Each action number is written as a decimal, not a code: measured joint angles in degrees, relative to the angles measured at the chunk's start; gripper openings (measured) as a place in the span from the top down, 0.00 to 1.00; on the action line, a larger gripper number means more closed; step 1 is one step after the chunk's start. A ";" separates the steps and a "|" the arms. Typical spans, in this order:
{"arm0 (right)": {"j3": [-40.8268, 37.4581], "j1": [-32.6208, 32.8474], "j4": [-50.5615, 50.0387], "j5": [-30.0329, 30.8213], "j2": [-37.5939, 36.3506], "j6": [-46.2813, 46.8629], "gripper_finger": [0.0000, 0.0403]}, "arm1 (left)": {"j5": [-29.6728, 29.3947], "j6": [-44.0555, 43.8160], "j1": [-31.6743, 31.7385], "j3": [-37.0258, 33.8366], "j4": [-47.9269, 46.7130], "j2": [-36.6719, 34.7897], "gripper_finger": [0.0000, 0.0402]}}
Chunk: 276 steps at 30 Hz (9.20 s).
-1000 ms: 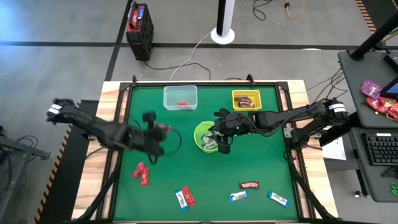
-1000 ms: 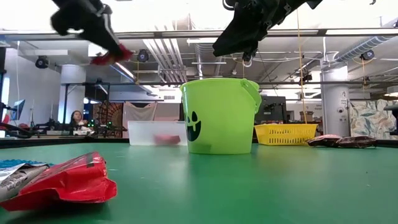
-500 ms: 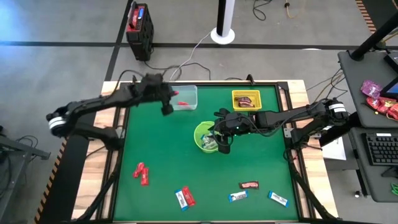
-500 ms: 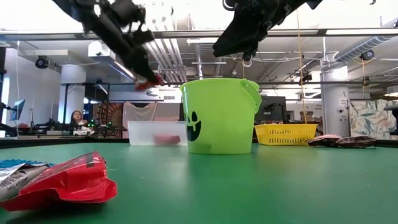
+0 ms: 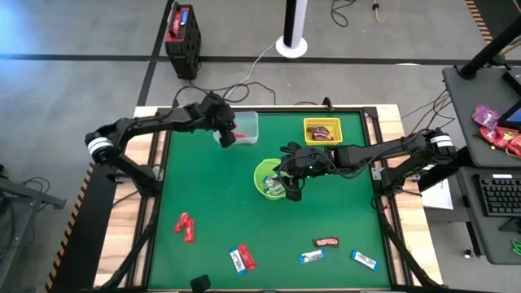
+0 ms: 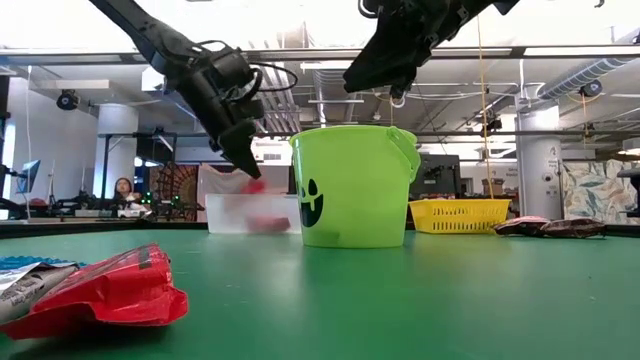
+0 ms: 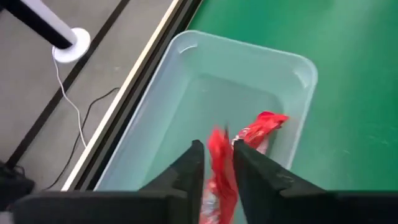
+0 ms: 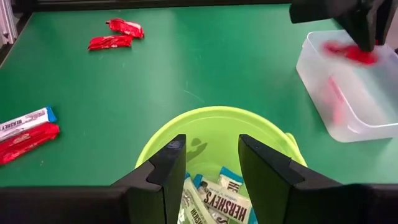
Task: Sort candy by brand, put in halloween buckets
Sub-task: Put the red chocolate into the transparent bin, then put the white chocolate into the green bucket, then put the brown chocolate into the yellow bin, then put the red chocolate into the transparent bin
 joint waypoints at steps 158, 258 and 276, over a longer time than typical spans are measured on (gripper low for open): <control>17.04 11.47 -57.56 3.01 4.37 40.73 0.62 | -33.75 -48.90 -73.00 -2.73 -9.62 -22.73 0.63; 5.68 -38.82 -41.95 13.11 10.12 7.16 0.55 | -44.84 -41.97 -72.94 -3.06 -5.78 -22.73 0.63; 5.68 -19.17 -36.00 12.08 -10.19 17.59 0.63 | -13.51 -95.82 -73.96 -3.06 -23.50 -13.90 0.65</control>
